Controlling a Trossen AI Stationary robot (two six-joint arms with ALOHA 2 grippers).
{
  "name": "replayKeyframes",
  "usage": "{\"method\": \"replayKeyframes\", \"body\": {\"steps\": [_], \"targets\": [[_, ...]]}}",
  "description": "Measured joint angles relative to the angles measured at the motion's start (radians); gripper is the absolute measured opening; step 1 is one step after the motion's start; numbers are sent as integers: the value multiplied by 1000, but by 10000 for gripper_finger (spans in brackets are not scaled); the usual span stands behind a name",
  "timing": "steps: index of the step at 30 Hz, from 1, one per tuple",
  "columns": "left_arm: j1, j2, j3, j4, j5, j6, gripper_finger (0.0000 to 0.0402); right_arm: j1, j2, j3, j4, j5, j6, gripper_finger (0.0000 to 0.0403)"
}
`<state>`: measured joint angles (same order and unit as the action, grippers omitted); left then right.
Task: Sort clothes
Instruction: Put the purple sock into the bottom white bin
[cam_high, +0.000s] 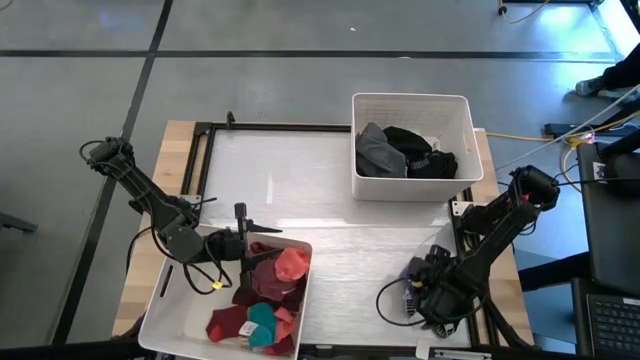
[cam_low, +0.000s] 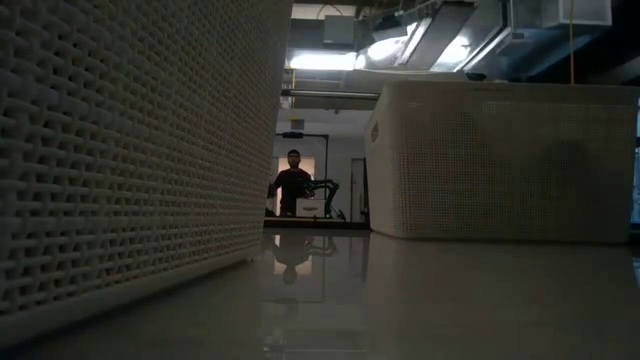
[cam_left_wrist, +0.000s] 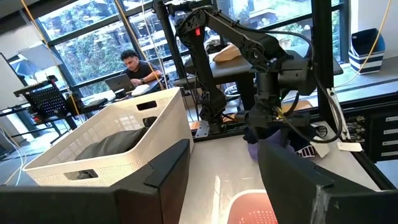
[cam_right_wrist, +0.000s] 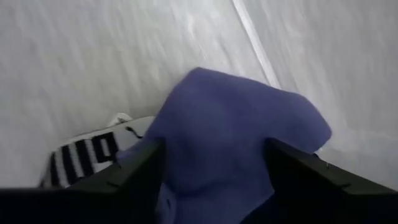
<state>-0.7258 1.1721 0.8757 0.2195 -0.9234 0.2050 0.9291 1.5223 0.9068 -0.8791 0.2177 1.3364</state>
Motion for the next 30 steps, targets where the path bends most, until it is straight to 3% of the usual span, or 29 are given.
{"method": "replayKeyframes", "body": {"steps": [5,18,24,30], "targets": [[0,0,0,0,0,0,180,0,0,-20,-6,0,5,231],[0,0,0,0,0,0,180,0,0,-20,-8,7,-32,11],[0,0,0,0,0,0,180,0,0,-20,-8,8,-36,20],[0,0,0,0,0,0,180,0,0,13,-11,14,-62,4]]}}
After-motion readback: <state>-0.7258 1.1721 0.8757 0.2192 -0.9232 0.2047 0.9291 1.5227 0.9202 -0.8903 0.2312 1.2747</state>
